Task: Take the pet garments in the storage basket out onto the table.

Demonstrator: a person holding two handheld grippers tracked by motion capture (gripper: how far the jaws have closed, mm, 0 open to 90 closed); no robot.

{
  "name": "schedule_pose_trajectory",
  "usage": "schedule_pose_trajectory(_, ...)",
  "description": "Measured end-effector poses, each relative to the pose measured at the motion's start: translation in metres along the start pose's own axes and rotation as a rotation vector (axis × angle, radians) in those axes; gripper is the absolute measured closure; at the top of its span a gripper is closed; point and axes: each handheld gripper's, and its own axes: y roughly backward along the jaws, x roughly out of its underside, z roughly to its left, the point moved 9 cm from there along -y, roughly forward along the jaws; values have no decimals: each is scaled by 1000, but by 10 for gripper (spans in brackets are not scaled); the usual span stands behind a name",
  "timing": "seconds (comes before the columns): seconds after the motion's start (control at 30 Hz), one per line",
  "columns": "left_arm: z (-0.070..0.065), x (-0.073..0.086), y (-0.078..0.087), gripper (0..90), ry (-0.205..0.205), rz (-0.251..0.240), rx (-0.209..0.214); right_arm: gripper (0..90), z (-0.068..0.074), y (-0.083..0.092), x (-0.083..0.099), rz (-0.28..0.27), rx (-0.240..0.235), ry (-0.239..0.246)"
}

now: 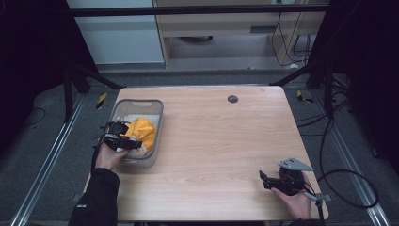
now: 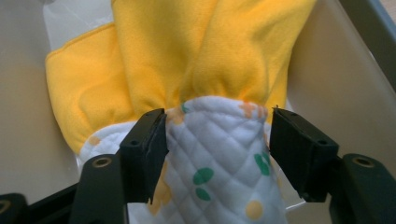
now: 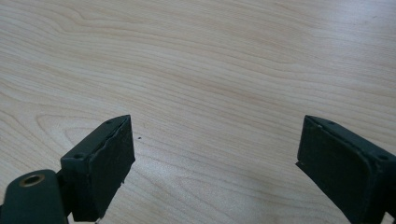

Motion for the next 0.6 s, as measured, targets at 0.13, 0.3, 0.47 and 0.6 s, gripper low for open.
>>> schedule_pose_trajectory(0.13, 0, 1, -1, 419, 5, 3, 12, 108, 0, 0, 0, 1, 0, -1)
schedule_pose_trajectory(0.3, 0, 3, -3, 504, 12, 12, 27, 107, 0, 0, 0, 3, 0, 0)
schedule_pose_trajectory(0.47, 1, 4, -4, 649, 18, 17, 38, 107, -1, 0, 0, 3, 0, 0)
schedule_pose_trajectory(0.6, 1, 5, -3, 724, 17, 24, 38, 107, -1, 0, 0, 4, 1, -2)
